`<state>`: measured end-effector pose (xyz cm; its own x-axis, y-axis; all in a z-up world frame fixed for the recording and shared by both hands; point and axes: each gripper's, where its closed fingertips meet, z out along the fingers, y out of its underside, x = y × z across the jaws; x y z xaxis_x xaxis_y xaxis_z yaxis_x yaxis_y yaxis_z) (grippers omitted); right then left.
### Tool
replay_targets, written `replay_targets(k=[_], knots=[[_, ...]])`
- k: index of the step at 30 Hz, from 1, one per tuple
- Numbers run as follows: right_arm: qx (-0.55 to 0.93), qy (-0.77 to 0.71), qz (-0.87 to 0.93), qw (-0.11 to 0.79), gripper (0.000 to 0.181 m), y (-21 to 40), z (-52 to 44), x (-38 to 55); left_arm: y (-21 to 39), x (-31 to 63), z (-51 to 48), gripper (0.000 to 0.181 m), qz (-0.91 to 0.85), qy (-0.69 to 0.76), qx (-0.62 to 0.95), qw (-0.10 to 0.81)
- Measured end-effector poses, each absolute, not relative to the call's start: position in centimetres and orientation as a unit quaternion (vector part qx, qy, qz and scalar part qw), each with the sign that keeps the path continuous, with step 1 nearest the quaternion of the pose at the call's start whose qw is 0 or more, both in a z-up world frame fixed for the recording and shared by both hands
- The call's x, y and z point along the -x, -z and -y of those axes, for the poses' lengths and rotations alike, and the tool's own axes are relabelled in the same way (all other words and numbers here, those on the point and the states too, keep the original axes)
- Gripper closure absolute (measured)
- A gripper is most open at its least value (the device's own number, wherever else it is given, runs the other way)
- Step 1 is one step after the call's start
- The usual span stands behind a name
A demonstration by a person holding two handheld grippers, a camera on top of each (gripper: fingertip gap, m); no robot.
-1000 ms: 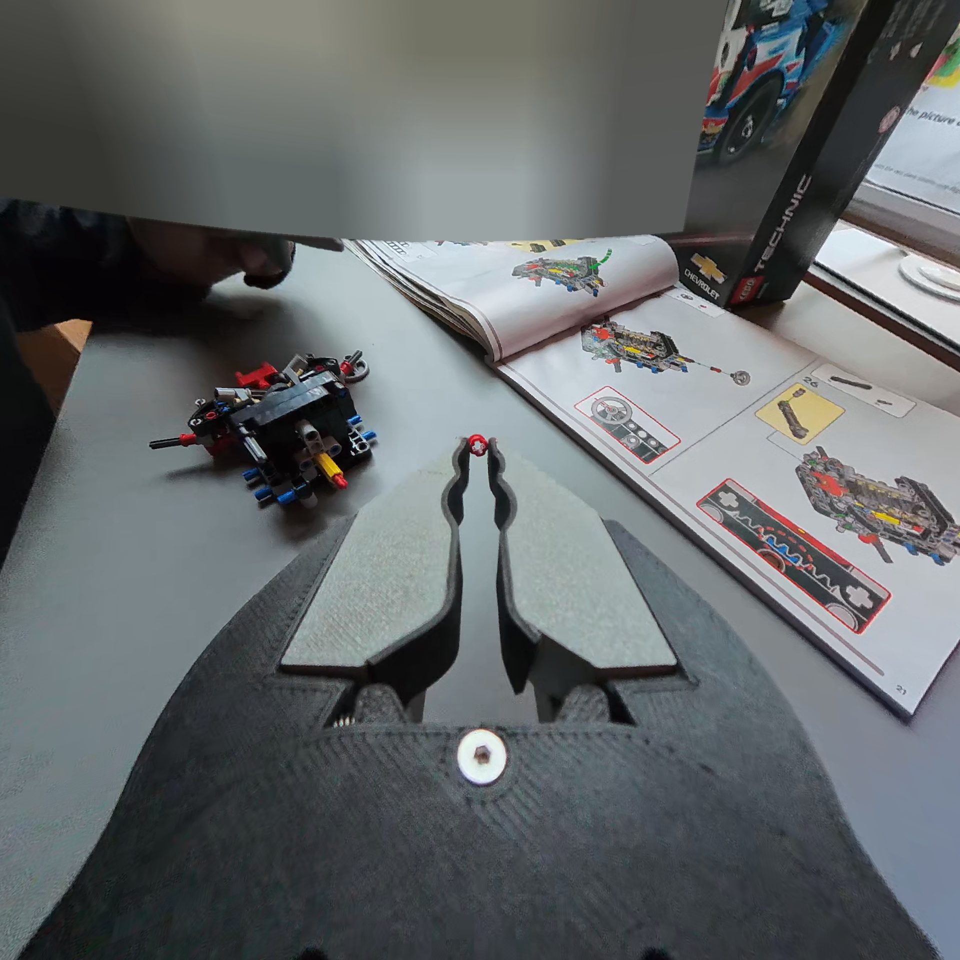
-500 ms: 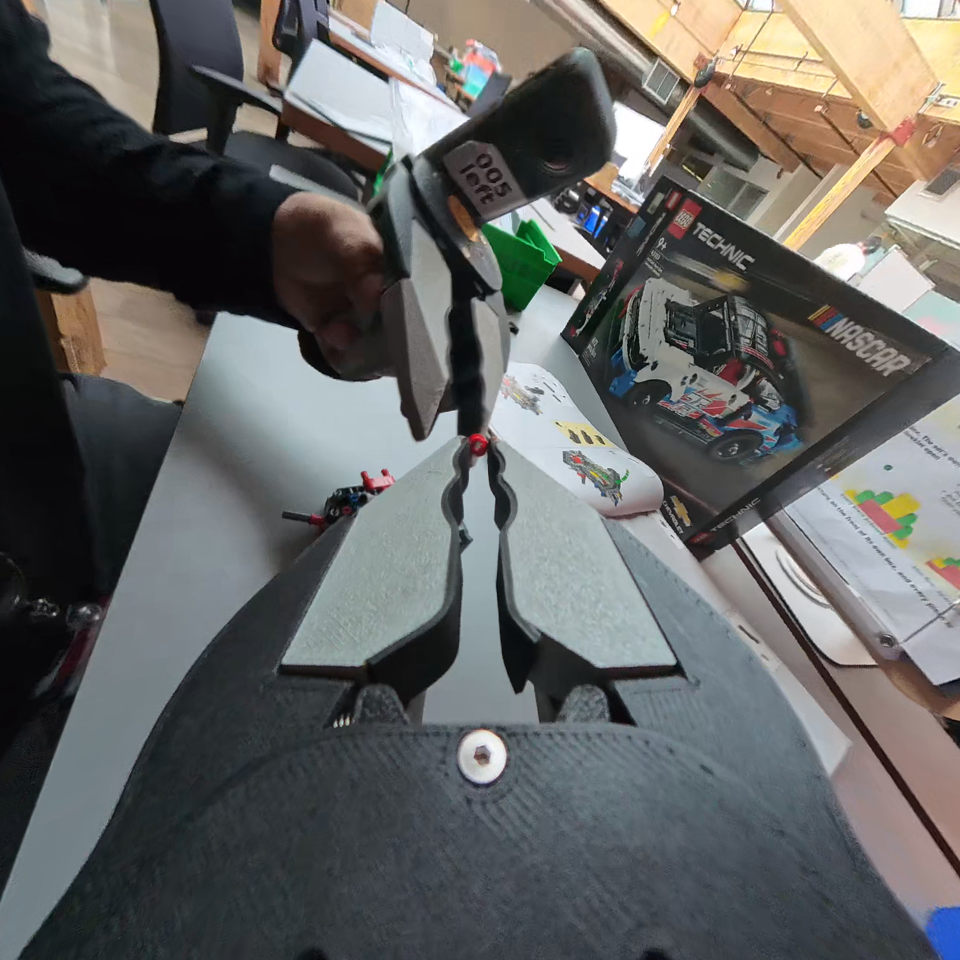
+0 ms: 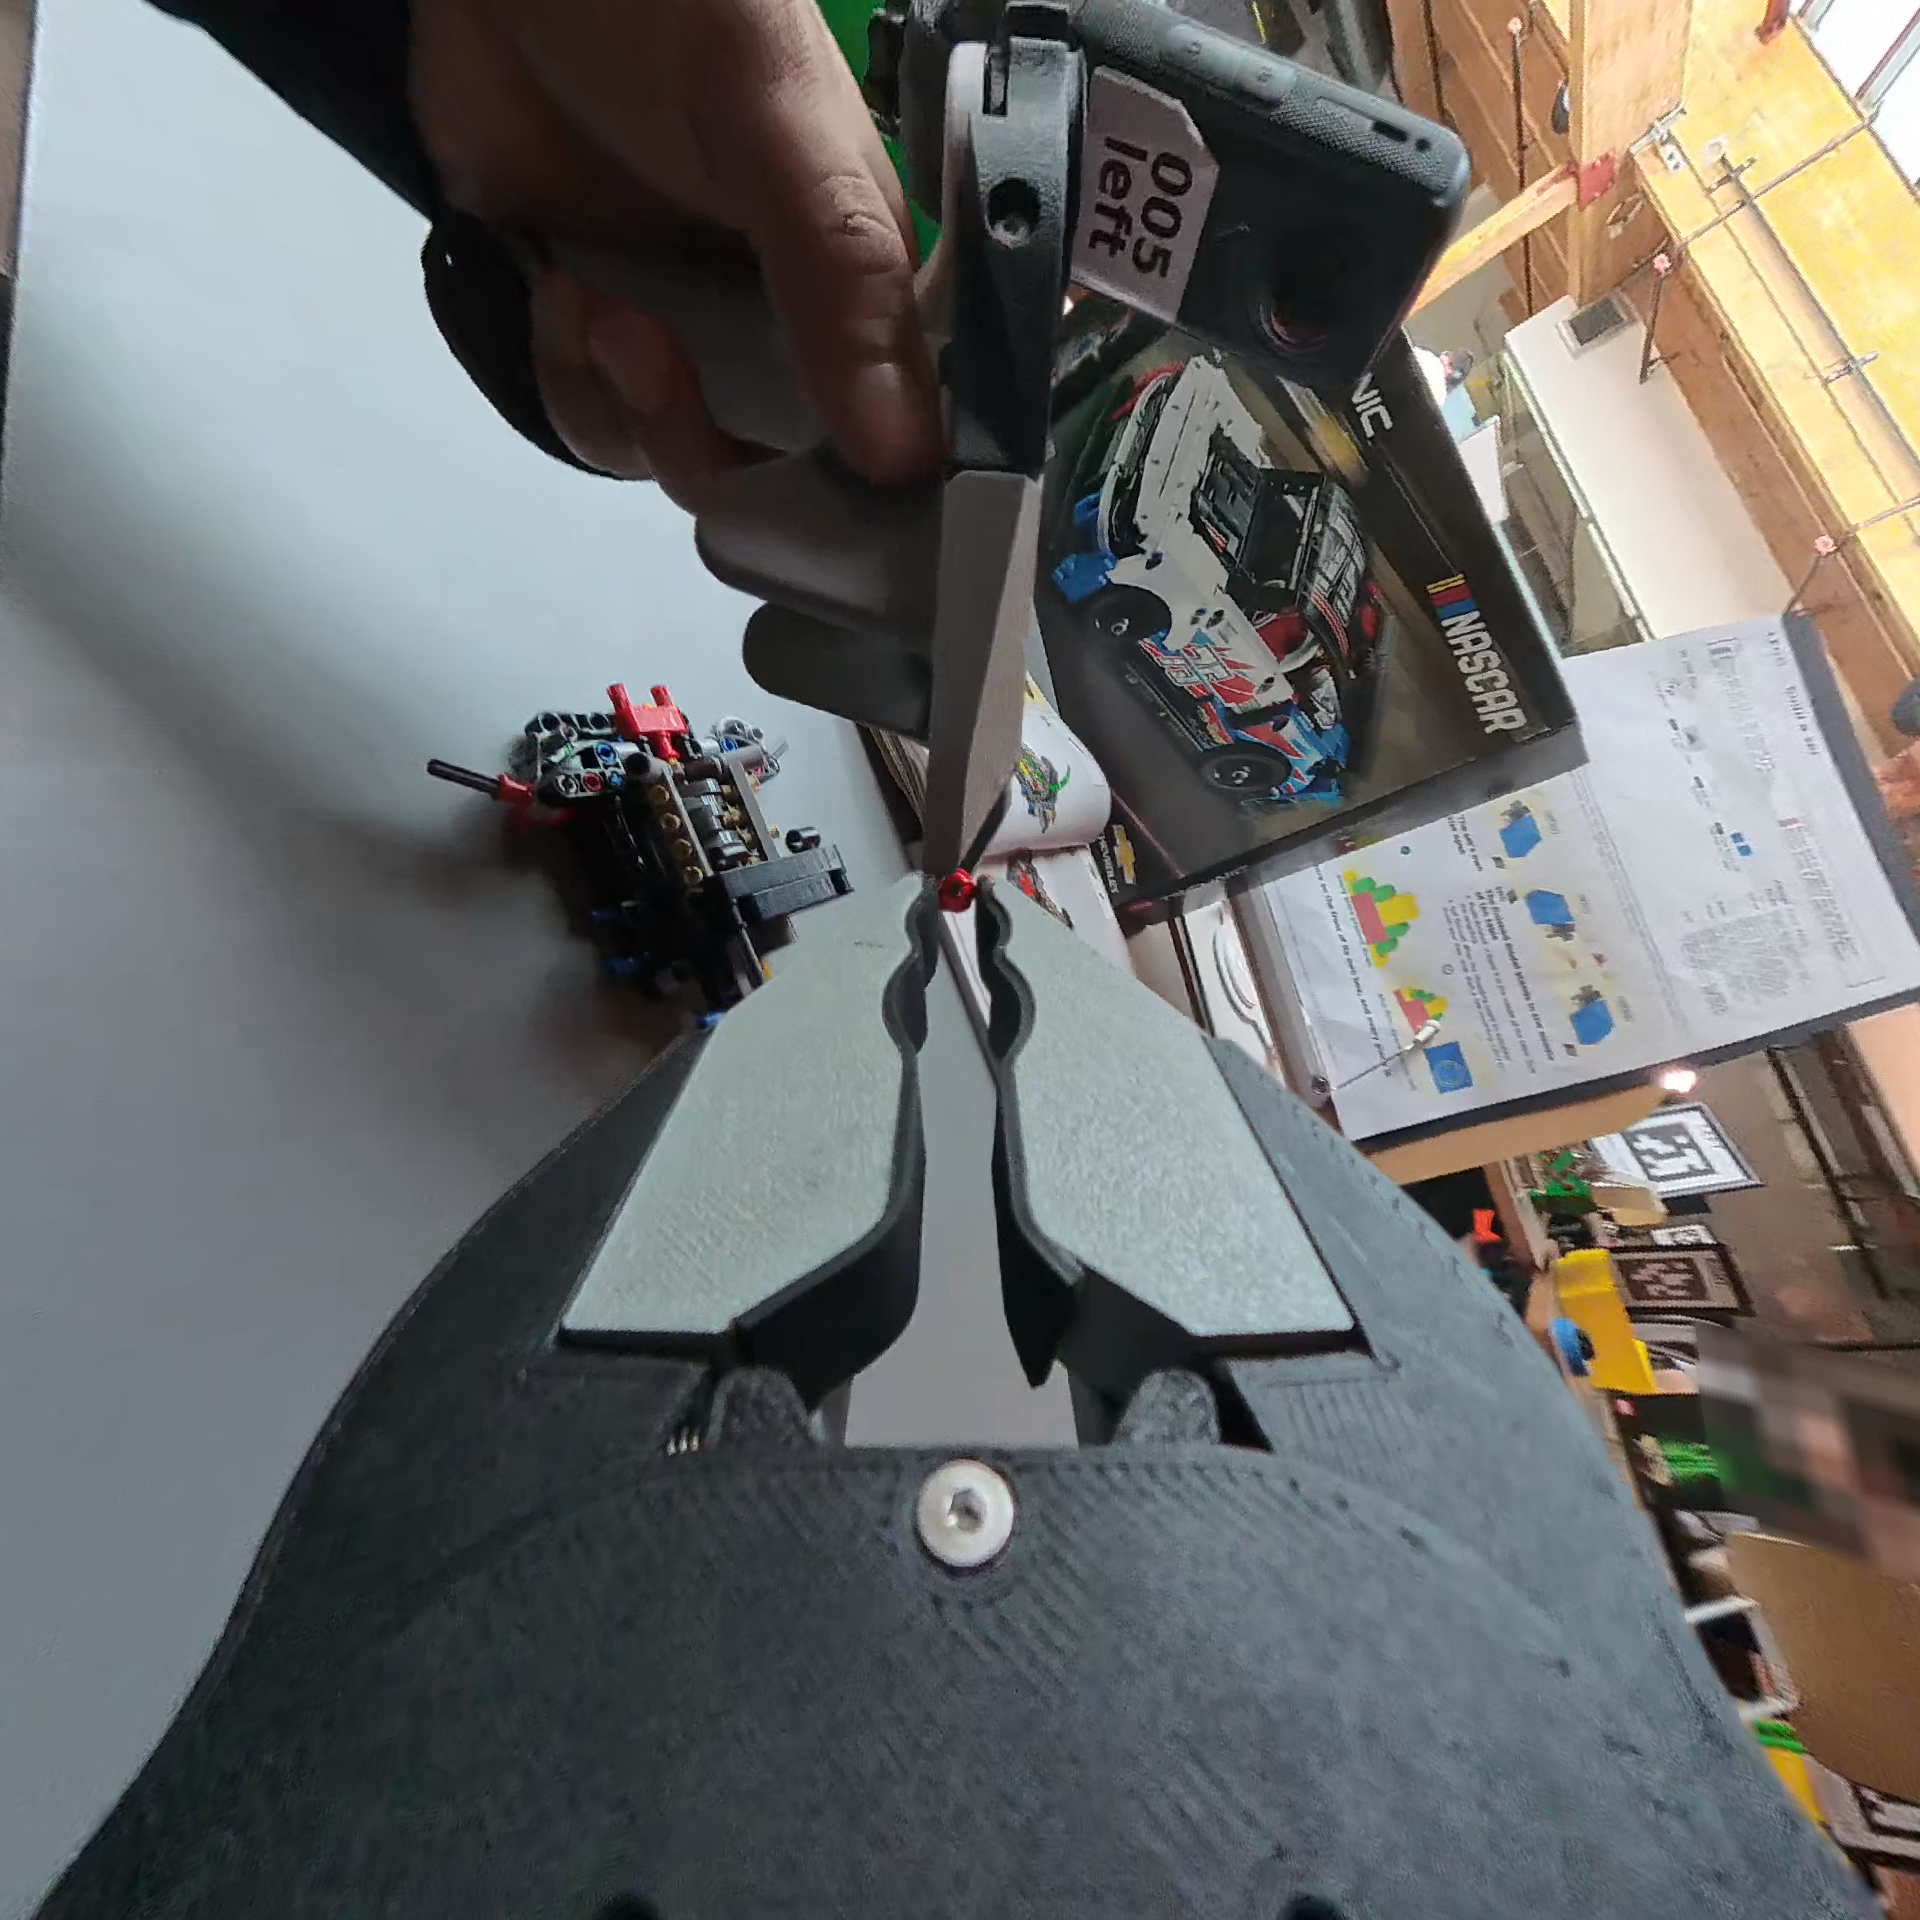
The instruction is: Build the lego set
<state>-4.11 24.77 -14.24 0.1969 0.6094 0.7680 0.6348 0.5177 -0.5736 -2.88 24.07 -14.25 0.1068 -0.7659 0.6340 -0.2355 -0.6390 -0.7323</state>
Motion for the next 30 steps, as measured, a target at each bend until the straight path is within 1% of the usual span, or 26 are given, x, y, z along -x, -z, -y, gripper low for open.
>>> replay_targets(k=[1,11,13,17,21,23,24,25,26,28,30], knots=[[0.489,0.021,0.635,0.598,0.177,14.3,-24.8,4.1,14.3,2.8,-24.1,0.167,-0.354,0.566,0.708,0.232],[0.48,0.074,0.647,0.588,0.177,15.1,-25.1,3.8,15.1,2.4,-24.6,0.17,-0.345,0.553,0.721,0.237],[0.478,0.072,0.649,0.588,0.177,15.3,-25.0,3.9,15.3,2.4,-24.5,0.175,-0.351,0.553,0.719,0.233],[0.509,-0.016,0.631,0.585,0.177,15.3,-24.5,3.9,15.2,2.5,-24.1,0.175,-0.364,0.563,0.705,0.23],[0.547,-0.172,0.58,0.579,0.179,14.2,-24.1,3.2,14.6,2.7,-24.1,0.175,-0.384,0.582,0.675,0.241],[0.577,-0.301,0.538,0.536,0.181,13.8,-23.9,2.8,13.6,2.9,-23.4,0.175,-0.412,0.607,0.633,0.248],[0.593,-0.368,0.507,0.505,0.179,13.6,-24.0,2.6,13.4,3.0,-23.0,0.175,-0.438,0.605,0.613,0.258],[0.607,-0.434,0.475,0.467,0.176,13.3,-24.1,2.3,13.3,3.1,-22.4,0.176,-0.474,0.595,0.59,0.271],[0.614,-0.5,0.444,0.419,0.176,13.1,-24.0,2.2,13.5,3.2,-21.8,0.176,-0.512,0.578,0.568,0.285],[0.608,-0.618,0.388,0.313,0.171,12.6,-23.3,2.1,14.5,3.1,-21.4,0.176,-0.573,0.526,0.543,0.317],[0.619,-0.663,0.352,0.232,0.176,13.6,-23.0,2.3,15.5,2.9,-21.8,0.176,-0.608,0.478,0.54,0.333]])
